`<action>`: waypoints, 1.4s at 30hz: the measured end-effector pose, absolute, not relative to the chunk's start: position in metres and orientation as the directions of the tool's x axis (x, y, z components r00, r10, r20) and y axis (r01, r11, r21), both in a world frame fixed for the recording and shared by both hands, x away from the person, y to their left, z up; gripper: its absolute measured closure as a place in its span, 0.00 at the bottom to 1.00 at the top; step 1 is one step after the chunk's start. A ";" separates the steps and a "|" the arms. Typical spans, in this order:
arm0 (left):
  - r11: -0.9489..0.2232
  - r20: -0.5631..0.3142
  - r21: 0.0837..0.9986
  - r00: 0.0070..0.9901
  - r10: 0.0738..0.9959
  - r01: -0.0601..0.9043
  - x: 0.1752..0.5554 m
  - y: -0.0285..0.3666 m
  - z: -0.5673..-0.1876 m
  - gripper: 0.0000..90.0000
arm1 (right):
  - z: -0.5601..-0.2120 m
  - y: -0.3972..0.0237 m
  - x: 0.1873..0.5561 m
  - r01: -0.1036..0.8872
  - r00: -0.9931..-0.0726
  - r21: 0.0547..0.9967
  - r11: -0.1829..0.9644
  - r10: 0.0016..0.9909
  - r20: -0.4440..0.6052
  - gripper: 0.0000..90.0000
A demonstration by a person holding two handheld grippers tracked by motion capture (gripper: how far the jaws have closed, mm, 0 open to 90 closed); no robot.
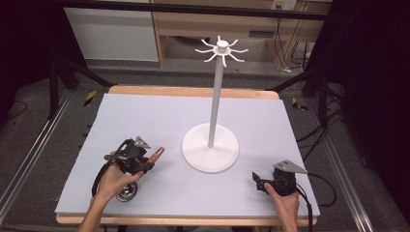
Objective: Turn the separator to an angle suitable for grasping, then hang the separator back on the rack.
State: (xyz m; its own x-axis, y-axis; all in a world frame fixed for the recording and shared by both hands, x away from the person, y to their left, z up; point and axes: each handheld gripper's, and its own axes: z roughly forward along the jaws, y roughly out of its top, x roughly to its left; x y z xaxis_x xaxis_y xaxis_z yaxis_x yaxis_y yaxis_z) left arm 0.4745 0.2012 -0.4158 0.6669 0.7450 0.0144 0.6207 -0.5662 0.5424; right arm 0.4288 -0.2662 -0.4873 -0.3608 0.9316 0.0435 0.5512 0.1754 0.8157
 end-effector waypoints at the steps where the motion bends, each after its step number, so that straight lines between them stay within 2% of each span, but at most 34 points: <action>1: -0.550 0.014 0.568 0.661 0.750 0.612 0.472 0.204 -0.411 0.75 | -0.487 -0.266 0.429 0.552 -0.361 0.815 0.175 0.932 0.044 0.07; 10: -0.490 0.017 0.669 0.648 0.761 0.558 0.462 0.211 -0.397 0.75 | -0.488 -0.267 0.430 0.553 -0.360 0.814 0.179 0.932 0.039 0.07; 19: -0.390 0.025 0.800 0.623 0.782 0.457 0.445 0.215 -0.377 0.75 | -0.488 -0.267 0.430 0.551 -0.360 0.814 0.181 0.932 0.037 0.07; 33: -0.254 -0.003 0.908 0.611 0.792 0.333 0.427 0.218 -0.358 0.75 | -0.488 -0.267 0.430 0.551 -0.359 0.814 0.181 0.932 0.037 0.07; 42: -0.206 -0.014 0.937 0.619 0.785 0.283 0.422 0.215 -0.343 0.75 | -0.487 -0.267 0.429 0.549 -0.361 0.818 0.174 0.932 0.044 0.07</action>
State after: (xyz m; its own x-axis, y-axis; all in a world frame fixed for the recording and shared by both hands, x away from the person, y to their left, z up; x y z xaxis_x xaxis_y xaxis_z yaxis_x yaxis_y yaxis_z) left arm 0.4218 0.2150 -0.3430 0.6190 0.7853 -0.0145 0.2830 -0.2058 0.9368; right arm 0.4288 -0.2667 -0.4874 -0.3611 0.9315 0.0436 0.5486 0.1744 0.8177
